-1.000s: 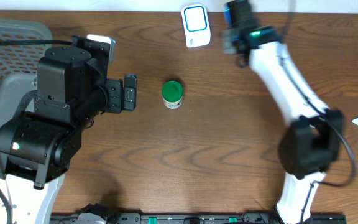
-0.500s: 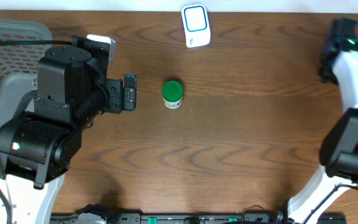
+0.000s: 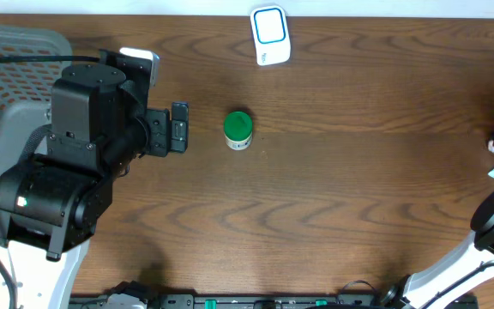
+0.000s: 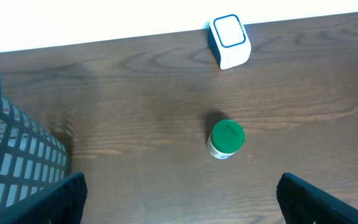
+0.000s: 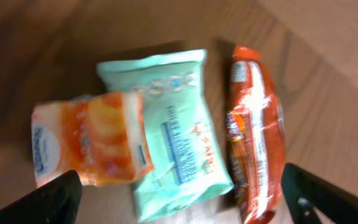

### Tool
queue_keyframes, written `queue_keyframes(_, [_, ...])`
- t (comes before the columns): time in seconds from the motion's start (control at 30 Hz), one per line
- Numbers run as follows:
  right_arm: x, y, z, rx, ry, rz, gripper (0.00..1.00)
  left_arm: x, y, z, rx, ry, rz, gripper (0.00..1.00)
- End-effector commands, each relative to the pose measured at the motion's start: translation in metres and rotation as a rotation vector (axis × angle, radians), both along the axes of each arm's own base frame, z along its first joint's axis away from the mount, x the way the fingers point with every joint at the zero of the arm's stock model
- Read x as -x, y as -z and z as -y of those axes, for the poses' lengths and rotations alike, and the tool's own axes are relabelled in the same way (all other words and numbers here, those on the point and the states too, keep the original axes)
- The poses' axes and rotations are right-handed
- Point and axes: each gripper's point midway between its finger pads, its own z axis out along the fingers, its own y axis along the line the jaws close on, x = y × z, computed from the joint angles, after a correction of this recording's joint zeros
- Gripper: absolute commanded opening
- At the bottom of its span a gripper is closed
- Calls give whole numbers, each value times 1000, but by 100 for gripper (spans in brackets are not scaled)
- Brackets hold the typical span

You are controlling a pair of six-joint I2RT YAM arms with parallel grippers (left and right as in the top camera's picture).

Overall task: Scan the item barcode
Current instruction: 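Reach the right gripper down to the green-lidded jar and grasp it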

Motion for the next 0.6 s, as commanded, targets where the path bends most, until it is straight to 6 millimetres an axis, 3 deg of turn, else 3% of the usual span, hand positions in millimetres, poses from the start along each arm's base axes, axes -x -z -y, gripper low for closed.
queue_keyframes(0.0, [-49, -25, -22, -77, -140, 123, 99, -1, 1, -4, -5, -18, -1, 98])
queue_keyframes(0.13, [-97, -53, -82, -276, -319, 285, 99, -1, 1, -4, -5, -18, -1, 98])
queue_keyframes(0.27, [-129, -61, -184, -577, -451, 398, 99, -1, 1, -4, -5, -18, -1, 98])
queue_keyframes(0.3, [-132, -58, -208, -636, -455, 397, 99, -1, 1, -4, -5, -18, -1, 98])
queue_keyframes(0.33, [-134, -55, -246, -707, -468, 373, 99, -1, 1, -4, -5, -18, -1, 98])
queue_keyframes(0.47, [-124, -47, -344, -781, -591, 243, 99, -1, 1, -4, -5, -18, -1, 98])
queue_keyframes(0.57, [-120, -45, -406, -767, -722, 186, 99, -1, 1, -4, -5, -18, -1, 98])
